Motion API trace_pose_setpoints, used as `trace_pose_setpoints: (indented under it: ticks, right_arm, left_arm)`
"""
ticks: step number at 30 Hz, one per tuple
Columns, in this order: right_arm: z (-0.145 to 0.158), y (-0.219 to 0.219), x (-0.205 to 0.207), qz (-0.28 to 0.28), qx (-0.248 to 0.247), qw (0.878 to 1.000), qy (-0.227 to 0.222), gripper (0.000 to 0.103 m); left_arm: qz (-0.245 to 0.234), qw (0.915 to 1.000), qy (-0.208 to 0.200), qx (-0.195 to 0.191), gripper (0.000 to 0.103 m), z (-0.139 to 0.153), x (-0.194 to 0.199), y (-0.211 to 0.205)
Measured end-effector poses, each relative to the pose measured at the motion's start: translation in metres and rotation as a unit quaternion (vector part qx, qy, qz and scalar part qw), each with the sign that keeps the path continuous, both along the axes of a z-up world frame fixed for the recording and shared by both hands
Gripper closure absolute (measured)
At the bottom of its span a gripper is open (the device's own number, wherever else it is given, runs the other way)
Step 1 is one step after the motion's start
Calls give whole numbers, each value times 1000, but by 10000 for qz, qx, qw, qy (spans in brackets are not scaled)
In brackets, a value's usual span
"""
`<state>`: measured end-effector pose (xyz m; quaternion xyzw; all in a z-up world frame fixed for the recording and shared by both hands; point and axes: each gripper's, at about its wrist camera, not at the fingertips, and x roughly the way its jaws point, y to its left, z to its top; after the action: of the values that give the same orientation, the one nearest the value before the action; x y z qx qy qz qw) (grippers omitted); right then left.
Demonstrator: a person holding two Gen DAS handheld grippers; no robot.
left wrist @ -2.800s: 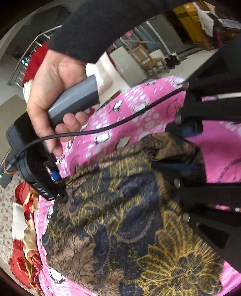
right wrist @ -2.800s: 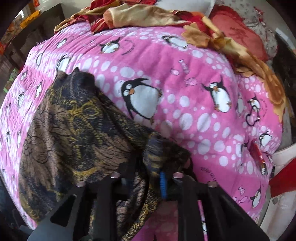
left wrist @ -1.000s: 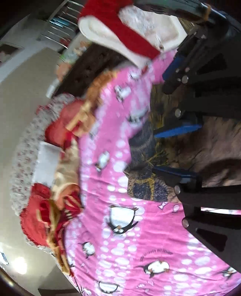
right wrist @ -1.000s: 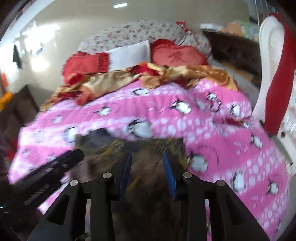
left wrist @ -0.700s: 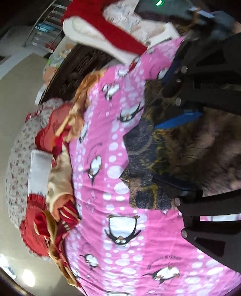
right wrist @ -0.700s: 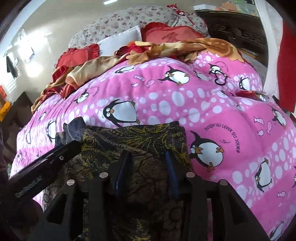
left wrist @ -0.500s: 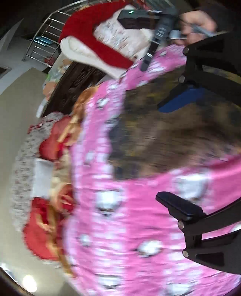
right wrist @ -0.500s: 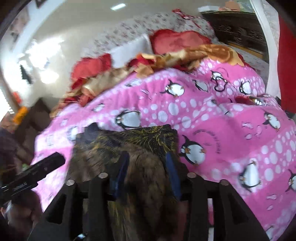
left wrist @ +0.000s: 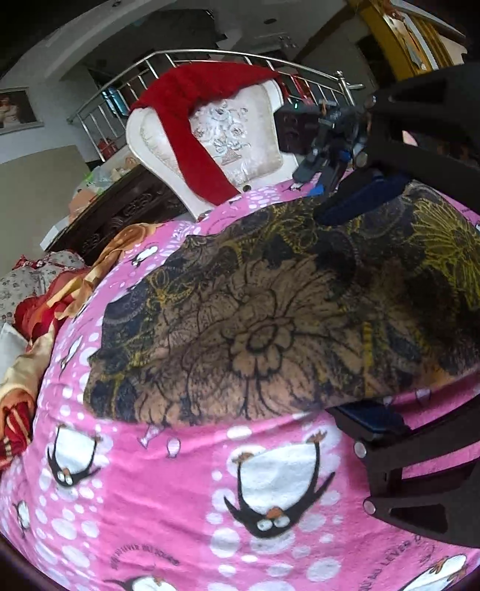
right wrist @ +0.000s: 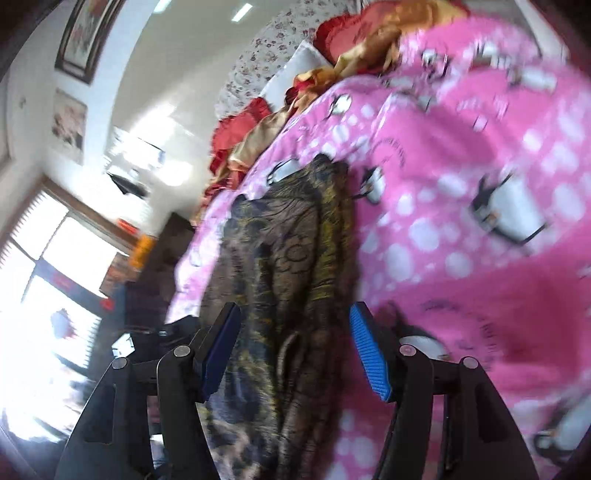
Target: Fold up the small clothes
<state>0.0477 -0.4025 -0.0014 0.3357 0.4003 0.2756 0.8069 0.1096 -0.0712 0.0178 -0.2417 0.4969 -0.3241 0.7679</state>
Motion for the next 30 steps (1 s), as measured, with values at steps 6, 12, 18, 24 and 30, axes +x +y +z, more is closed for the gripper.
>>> trace_pose_setpoints:
  ticks: [6, 12, 18, 24, 30]
  right_arm:
    - [-11, 16, 33, -50, -165, 9998, 30, 31]
    - [8, 32, 45, 417, -174, 9983, -375, 44]
    - [1, 45, 55, 124, -933, 9949, -370, 51]
    - [3, 51, 53, 13, -1454, 9872, -659, 65]
    - [33, 73, 42, 31, -2067, 9738, -947, 79]
  left_arm:
    - [170, 9995, -162, 206, 23, -3, -12, 3]
    - [194, 9989, -275, 315, 19, -3, -14, -3]
    - [347, 9978, -316, 464, 26, -3, -16, -6]
    - [797, 9893, -601, 1061, 77, 3, -32, -3]
    - [953, 9825, -1071, 1192, 82, 31, -56, -4]
